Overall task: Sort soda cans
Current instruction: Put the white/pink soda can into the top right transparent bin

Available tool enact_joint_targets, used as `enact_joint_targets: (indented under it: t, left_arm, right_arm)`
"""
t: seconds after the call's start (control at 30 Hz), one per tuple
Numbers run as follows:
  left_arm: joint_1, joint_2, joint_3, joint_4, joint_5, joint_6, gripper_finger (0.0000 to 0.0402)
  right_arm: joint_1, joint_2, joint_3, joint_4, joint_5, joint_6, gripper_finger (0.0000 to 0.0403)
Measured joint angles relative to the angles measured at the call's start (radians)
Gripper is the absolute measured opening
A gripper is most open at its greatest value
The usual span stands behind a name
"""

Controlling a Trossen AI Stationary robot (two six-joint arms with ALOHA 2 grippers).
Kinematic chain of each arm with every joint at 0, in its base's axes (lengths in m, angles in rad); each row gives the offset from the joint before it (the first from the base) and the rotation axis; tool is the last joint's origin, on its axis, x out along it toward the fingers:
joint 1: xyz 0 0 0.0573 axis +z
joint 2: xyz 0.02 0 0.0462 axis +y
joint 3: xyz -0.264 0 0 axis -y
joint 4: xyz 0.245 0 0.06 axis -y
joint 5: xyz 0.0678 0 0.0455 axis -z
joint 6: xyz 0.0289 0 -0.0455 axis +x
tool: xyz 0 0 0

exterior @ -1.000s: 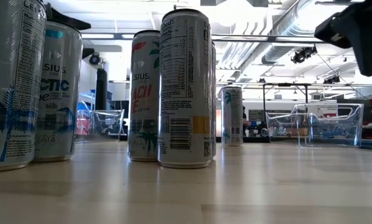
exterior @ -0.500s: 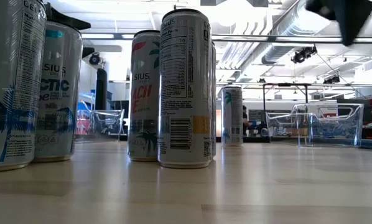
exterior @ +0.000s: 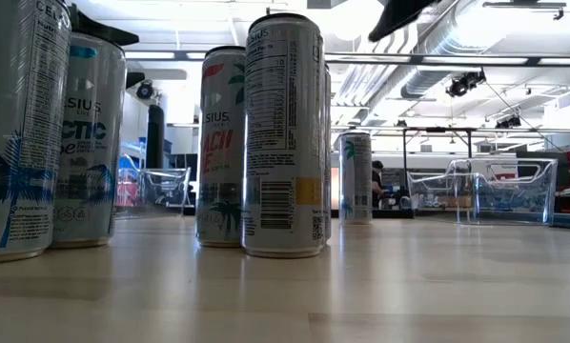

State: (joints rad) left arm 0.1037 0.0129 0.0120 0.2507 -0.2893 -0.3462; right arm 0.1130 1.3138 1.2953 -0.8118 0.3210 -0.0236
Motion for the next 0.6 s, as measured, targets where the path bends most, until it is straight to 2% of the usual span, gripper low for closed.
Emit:
enact_joint_targets:
  t: [0.1,0.2,0.37,0.6]
  left_arm:
    - [0.0,0.0,0.0,-0.009,0.007,0.0,0.0323]
    - [0.0,0.0,0.0,-0.024,0.019,-0.003,0.0323]
    - [0.0,0.0,0.0,-0.04,0.019,-0.034,0.0323]
    - [0.0,0.0,0.0,-0.073,0.018,-0.045,0.0323]
  right_arm:
    - [-0.14,0.022,0.0,0.06,-0.14,-0.055,0.0244]
    - [-0.236,0.065,0.0,0.091,-0.222,-0.121,0.0278]
    - [-0.347,0.144,0.0,0.135,-0.249,-0.215,0.0319]
    - [-0.477,0.208,0.0,0.178,-0.251,-0.194,0.0326]
